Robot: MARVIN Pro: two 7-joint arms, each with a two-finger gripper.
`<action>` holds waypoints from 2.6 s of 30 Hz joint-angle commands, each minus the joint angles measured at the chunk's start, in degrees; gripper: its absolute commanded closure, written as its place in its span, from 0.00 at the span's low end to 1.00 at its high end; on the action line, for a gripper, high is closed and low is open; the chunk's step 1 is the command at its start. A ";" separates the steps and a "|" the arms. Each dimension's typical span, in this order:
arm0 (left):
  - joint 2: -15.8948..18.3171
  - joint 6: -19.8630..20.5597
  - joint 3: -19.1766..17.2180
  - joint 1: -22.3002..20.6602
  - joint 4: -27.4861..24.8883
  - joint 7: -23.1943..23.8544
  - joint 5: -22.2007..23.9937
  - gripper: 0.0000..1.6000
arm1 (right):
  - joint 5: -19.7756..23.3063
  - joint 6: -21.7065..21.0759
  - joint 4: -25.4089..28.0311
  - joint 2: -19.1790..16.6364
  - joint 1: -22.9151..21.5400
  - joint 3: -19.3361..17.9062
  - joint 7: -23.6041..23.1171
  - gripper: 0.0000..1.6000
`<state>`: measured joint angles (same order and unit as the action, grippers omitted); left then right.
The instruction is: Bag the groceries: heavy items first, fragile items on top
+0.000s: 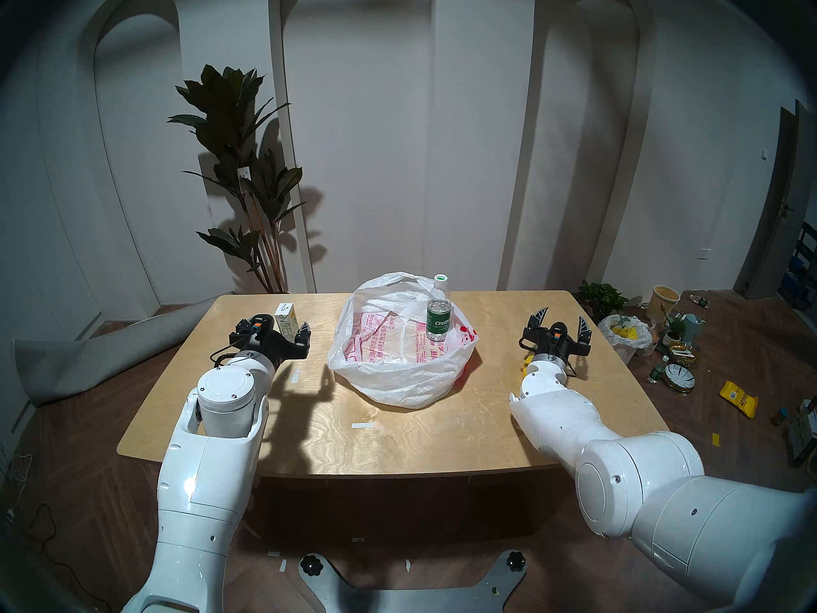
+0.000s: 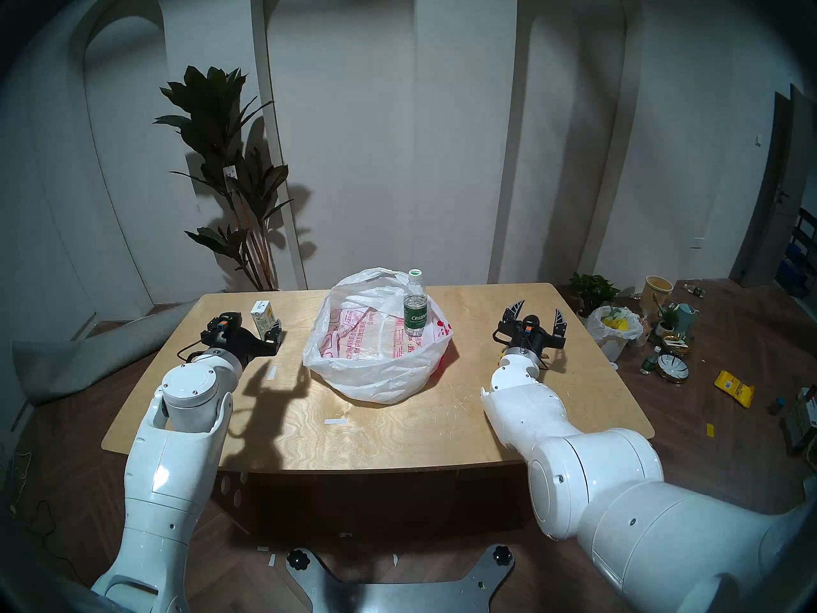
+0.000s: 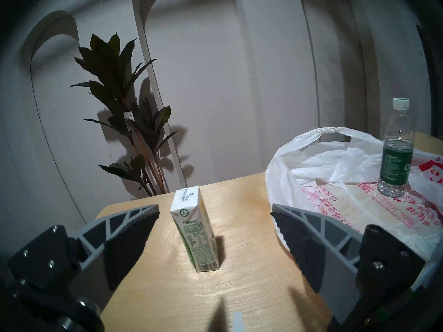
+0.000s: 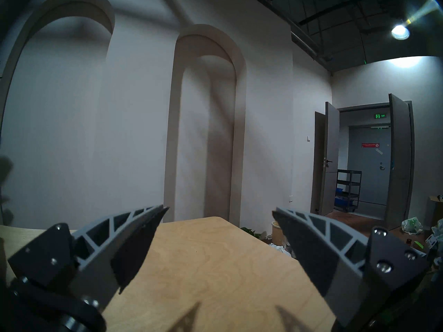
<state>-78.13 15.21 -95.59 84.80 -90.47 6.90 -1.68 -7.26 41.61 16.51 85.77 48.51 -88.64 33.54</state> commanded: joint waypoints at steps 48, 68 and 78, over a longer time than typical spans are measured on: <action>-1.36 -0.95 -3.06 -18.50 19.92 -3.09 7.52 0.00 | -2.60 5.14 11.94 -1.83 1.68 3.15 1.73 0.00; -3.65 -1.00 -0.27 -19.62 22.85 -1.97 9.27 0.00 | -2.32 1.26 14.04 -1.34 2.70 3.16 0.00 0.00; -3.01 -1.29 -0.14 -20.45 24.53 -1.57 9.86 0.00 | -1.89 -0.89 15.62 -1.15 3.00 3.18 -1.09 0.00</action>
<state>-81.85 14.62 -95.51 66.69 -66.04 5.18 8.25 -9.31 41.30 29.87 84.53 51.86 -85.45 32.79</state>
